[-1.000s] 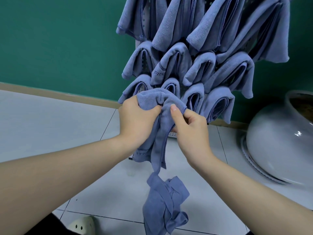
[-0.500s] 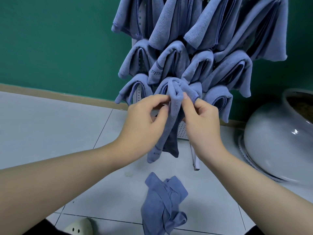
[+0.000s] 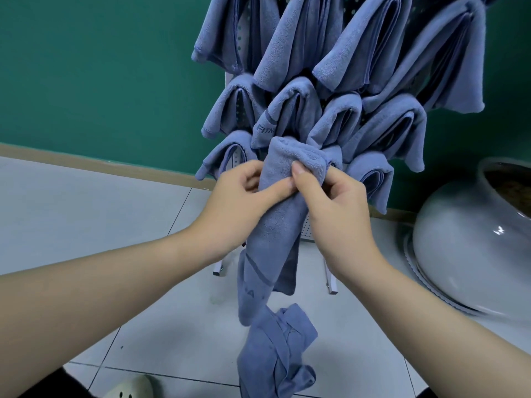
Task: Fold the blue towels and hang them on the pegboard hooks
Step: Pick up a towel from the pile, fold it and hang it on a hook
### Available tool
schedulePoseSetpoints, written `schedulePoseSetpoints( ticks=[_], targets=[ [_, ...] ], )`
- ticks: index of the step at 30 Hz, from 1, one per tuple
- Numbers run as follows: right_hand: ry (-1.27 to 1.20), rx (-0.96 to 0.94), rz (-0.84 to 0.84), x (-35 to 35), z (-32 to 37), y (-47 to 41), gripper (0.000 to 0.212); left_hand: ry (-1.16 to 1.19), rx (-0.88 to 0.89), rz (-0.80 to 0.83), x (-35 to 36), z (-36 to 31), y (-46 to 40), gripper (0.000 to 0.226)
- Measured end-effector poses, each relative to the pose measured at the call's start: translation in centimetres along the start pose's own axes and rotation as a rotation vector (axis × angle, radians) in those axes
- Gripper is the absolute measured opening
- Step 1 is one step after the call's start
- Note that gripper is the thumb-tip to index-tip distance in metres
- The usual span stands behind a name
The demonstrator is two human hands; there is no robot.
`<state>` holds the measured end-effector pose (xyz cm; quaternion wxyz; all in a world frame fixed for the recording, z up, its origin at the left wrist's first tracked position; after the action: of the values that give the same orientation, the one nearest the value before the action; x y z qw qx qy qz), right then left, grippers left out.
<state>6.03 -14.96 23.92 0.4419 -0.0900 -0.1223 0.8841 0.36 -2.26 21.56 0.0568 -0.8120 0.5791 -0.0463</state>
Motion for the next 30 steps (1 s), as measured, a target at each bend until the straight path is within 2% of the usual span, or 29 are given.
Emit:
schedulePoseSetpoints(
  ticks=[3, 7, 10, 13, 15, 17, 20, 28, 30],
  targets=[
    [-0.071, -0.017, 0.015, -0.1, 0.4, -0.4, 0.017, 0.087, -0.054, 0.089, 0.9, 0.7, 0.3, 0.042],
    [-0.164, -0.014, 0.042, -0.3, 1.0, -1.2, 0.02, 0.071, -0.102, 0.085, 2.1, 1.9, 0.6, 0.027],
    [-0.173, -0.064, 0.087, -0.6, 1.8, -1.6, 0.017, 0.056, -0.101, 0.106, 2.5, 2.1, 0.5, 0.025],
    [-0.153, -0.043, 0.275, -1.1, 2.3, -2.2, 0.014, 0.034, -0.082, 0.153, 2.6, 1.7, 0.4, 0.026],
    [-0.013, 0.052, 0.446, -1.3, 1.9, -2.2, 0.022, 0.016, -0.085, 0.182, 2.6, 1.7, 0.7, 0.022],
    [0.08, 0.11, 0.53, -1.3, 1.3, -1.9, 0.022, 0.01, -0.107, 0.238, 3.1, 2.2, 1.1, 0.021],
    [-0.022, 0.14, 0.502, -0.9, 1.2, -1.4, 0.016, 0.049, -0.143, 0.236, 3.6, 3.4, 1.6, 0.035],
    [-0.411, 0.114, 0.286, -2.1, 3.2, -2.6, 0.023, -0.038, -0.269, 0.253, 3.7, 6.6, 2.4, 0.058],
    [-0.435, 0.112, 0.248, -2.6, 3.5, -2.8, 0.021, -0.045, -0.273, 0.283, 3.7, 6.9, 2.4, 0.054]
  ],
)
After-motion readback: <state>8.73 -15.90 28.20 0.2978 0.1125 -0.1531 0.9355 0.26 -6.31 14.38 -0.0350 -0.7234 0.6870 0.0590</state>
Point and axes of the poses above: each hand's wrist, its own y-axis away from the middle knuckle, its own x-axis out of the palm, z = x × y, the point moved 5 cm from there along -y, towards the middle knuckle, and after that the axes turned 8 degrees about z, right-handed, at the moved point
